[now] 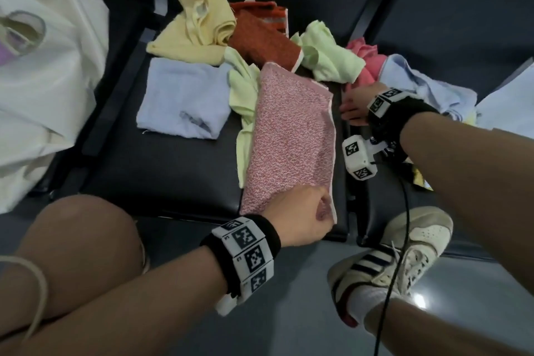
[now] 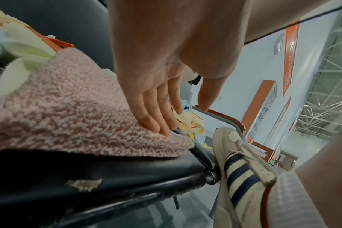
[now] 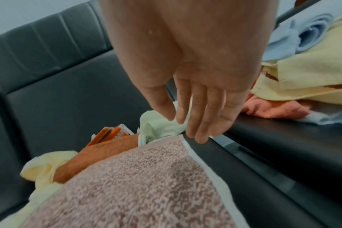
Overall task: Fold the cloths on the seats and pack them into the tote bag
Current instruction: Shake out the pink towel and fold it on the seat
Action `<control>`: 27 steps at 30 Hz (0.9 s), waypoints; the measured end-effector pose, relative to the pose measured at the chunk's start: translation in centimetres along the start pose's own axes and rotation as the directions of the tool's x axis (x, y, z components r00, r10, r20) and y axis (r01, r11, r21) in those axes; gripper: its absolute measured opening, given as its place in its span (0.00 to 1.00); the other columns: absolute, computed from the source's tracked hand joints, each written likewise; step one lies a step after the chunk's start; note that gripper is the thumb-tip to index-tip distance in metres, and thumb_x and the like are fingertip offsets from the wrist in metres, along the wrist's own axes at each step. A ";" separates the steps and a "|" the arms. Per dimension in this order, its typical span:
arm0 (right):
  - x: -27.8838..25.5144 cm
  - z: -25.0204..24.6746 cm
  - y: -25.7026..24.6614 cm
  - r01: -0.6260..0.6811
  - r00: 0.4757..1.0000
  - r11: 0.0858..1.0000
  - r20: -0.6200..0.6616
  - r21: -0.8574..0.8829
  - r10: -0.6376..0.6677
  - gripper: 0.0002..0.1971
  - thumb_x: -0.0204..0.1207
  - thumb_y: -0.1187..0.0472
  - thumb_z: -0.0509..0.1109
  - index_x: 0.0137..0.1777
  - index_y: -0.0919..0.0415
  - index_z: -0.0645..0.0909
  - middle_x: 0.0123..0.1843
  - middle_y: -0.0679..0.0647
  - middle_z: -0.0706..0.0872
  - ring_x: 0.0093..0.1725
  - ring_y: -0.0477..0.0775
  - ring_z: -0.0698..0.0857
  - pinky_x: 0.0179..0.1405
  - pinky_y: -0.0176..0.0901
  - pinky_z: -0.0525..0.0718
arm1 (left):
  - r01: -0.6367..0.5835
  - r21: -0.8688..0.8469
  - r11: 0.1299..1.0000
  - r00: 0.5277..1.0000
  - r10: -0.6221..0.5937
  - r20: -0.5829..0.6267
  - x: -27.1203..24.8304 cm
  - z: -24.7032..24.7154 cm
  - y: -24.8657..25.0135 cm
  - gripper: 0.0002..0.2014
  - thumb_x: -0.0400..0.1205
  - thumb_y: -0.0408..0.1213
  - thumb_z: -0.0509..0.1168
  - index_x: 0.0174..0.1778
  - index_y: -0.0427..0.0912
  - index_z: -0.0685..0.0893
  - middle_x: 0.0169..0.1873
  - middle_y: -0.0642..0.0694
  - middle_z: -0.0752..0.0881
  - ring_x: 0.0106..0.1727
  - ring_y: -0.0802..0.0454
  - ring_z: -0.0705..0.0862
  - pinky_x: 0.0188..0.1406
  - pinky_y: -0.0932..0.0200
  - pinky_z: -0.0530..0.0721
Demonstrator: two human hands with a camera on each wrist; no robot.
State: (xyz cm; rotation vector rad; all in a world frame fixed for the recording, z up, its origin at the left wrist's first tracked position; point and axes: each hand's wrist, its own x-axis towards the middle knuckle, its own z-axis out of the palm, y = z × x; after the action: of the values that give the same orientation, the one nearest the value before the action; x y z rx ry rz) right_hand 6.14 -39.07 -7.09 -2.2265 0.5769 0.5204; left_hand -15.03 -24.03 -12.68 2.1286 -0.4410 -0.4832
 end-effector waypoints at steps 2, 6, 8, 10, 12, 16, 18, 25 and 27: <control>-1.1 0.1 -0.5 -0.022 0.999 0.999 0.038 -0.027 0.023 0.03 0.82 0.63 0.61 0.48 0.58 0.76 0.43 0.53 0.86 0.39 0.54 0.88 0.36 0.41 0.84 | -0.017 0.005 1.000 1.000 0.017 -0.006 -0.1 -0.1 -0.1 0.14 0.80 0.48 0.68 0.60 0.49 0.84 0.46 0.52 0.87 0.49 0.51 0.85 0.52 0.48 0.86; -3.5 -0.5 -2.5 0.050 0.998 0.989 0.041 -0.141 -0.045 0.11 0.81 0.62 0.63 0.36 0.57 0.74 0.33 0.53 0.79 0.25 0.51 0.78 0.25 0.35 0.73 | -0.032 0.045 0.998 0.998 0.035 -0.057 -0.6 -0.5 -0.1 0.11 0.80 0.46 0.67 0.57 0.53 0.84 0.47 0.56 0.85 0.49 0.54 0.84 0.52 0.48 0.86; -5.6 -0.8 -4.1 0.131 0.991 0.972 -0.002 -0.193 -0.134 0.08 0.81 0.63 0.65 0.38 0.60 0.78 0.35 0.56 0.84 0.30 0.53 0.81 0.28 0.40 0.77 | -0.021 0.119 0.993 0.997 0.030 -0.073 -0.9 -0.8 -0.3 0.10 0.80 0.47 0.66 0.57 0.53 0.83 0.47 0.58 0.82 0.51 0.54 0.82 0.53 0.49 0.84; -8.1 -0.7 -5.5 0.242 0.967 0.938 -0.011 -0.250 -0.253 0.06 0.79 0.64 0.67 0.43 0.64 0.82 0.38 0.60 0.88 0.32 0.54 0.84 0.32 0.44 0.82 | -0.009 0.208 0.978 0.995 0.030 -0.098 -1.2 -1.1 -0.5 0.09 0.81 0.47 0.65 0.55 0.52 0.81 0.45 0.57 0.78 0.52 0.52 0.81 0.52 0.50 0.83; -10.7 -0.2 -6.5 0.361 0.928 0.878 0.031 -0.314 -0.370 0.06 0.76 0.63 0.69 0.42 0.63 0.86 0.40 0.59 0.92 0.36 0.54 0.88 0.40 0.46 0.88 | 0.000 0.286 0.958 0.992 0.036 -0.121 -1.6 -1.4 -0.5 0.07 0.81 0.47 0.65 0.52 0.51 0.80 0.47 0.56 0.79 0.52 0.52 0.80 0.47 0.53 0.79; -15.5 1.0 -6.1 0.485 0.873 0.767 0.176 -0.420 -0.455 0.06 0.77 0.60 0.69 0.40 0.56 0.87 0.37 0.51 0.91 0.37 0.46 0.89 0.35 0.38 0.87 | 0.036 0.377 0.926 0.993 0.010 -0.120 -2.1 -2.1 -0.5 0.06 0.80 0.47 0.67 0.45 0.49 0.79 0.46 0.53 0.82 0.49 0.51 0.81 0.44 0.53 0.80; -17.0 2.0 -4.6 0.518 0.854 0.707 0.239 -0.482 -0.463 0.07 0.77 0.60 0.69 0.40 0.54 0.87 0.36 0.48 0.91 0.37 0.45 0.88 0.38 0.38 0.86 | 0.057 0.422 0.905 0.994 -0.011 -0.110 -2.3 -2.3 -0.7 0.09 0.80 0.48 0.68 0.43 0.48 0.80 0.46 0.51 0.82 0.50 0.48 0.83 0.48 0.48 0.84; -17.7 6.9 4.2 0.486 0.873 0.465 0.428 -0.740 -0.233 0.13 0.78 0.52 0.69 0.54 0.61 0.87 0.52 0.58 0.90 0.54 0.59 0.87 0.56 0.47 0.84 | 0.011 0.701 0.713 0.999 -0.029 0.014 -3.3 -2.7 -1.5 0.21 0.79 0.42 0.69 0.68 0.46 0.78 0.66 0.45 0.76 0.69 0.45 0.74 0.62 0.50 0.74; -17.8 7.9 4.6 0.547 0.837 0.329 0.498 -0.770 -0.227 0.15 0.81 0.52 0.64 0.55 0.62 0.85 0.52 0.60 0.89 0.53 0.62 0.87 0.51 0.47 0.84 | 0.011 0.737 0.676 0.999 -0.032 0.015 -3.4 -2.7 -1.9 0.21 0.80 0.40 0.68 0.70 0.46 0.77 0.67 0.44 0.74 0.70 0.44 0.72 0.63 0.51 0.73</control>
State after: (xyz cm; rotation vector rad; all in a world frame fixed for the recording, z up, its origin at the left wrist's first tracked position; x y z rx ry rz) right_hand -12.34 -31.58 -5.26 -3.0381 -0.6426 1.0622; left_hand -16.38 -19.51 -12.24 2.9221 -0.7186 -0.3742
